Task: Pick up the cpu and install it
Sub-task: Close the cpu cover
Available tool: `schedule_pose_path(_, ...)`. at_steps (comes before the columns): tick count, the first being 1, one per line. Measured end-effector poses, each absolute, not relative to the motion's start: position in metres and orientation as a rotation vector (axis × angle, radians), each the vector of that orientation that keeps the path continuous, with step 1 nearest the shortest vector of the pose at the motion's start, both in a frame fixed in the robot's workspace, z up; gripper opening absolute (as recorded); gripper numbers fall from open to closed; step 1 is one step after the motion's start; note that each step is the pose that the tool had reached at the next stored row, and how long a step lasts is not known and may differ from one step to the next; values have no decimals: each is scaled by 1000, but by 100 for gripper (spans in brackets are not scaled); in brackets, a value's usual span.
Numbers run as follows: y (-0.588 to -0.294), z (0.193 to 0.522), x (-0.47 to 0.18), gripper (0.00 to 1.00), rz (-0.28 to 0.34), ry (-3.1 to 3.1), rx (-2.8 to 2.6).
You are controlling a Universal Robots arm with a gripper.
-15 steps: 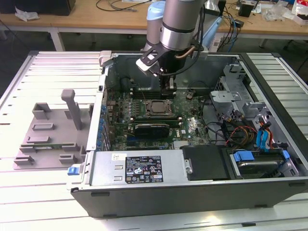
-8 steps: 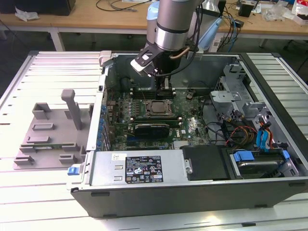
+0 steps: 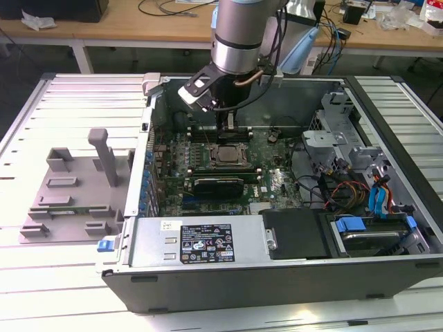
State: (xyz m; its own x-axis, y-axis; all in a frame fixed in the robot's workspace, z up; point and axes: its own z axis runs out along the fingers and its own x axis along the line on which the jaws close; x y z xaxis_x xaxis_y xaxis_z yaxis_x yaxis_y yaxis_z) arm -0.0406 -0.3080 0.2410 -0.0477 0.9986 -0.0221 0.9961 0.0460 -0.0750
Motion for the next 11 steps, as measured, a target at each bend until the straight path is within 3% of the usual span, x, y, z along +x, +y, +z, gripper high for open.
schedule_pose_path(11,-308,219,-48,11,108,-2245,-2143)
